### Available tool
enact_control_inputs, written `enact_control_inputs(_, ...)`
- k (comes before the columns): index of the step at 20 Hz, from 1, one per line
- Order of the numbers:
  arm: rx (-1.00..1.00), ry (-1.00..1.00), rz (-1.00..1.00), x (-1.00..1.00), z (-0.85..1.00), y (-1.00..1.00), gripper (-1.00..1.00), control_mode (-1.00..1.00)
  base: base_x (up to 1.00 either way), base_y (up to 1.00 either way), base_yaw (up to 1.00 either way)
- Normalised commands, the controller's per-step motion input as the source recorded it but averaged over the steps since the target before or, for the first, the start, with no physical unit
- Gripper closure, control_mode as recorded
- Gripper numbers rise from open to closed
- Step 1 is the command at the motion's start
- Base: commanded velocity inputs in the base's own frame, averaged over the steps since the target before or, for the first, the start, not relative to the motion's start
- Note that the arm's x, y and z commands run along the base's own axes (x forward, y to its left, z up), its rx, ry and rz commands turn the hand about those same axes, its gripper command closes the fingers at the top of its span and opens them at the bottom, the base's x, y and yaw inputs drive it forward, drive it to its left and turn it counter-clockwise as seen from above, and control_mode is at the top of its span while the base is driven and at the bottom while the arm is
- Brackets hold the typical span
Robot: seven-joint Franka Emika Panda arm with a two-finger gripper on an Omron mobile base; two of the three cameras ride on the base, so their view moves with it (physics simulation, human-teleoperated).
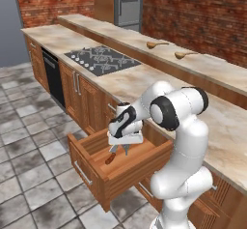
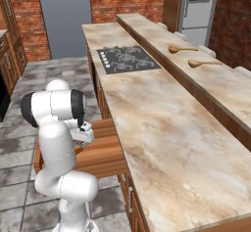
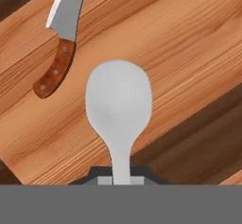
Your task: Pick up the metallic utensils from the counter and place them in the open drawer. Make sure not to pick up any wooden utensils.
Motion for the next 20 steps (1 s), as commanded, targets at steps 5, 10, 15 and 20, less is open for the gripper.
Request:
enact_control_inputs(5,0.00,0.00,0.06,0.09,-0.63,0.00,1.00,-1.00,0.00,0.00,0.00)
enact_control_inputs(10,0.00,0.00,0.02,0.09,-0.23,0.01,1.00,-1.00,0.00,0.00,0.00)
enact_control_inputs(15,0.00,0.07,-0.04,0.24,0.00,0.00,1.00,-1.00,0.00,0.00,0.00)
enact_control_inputs(20,0.00,0.09,-0.14,0.54,0.00,0.00,1.00,-1.00,0.00,0.00,0.00)
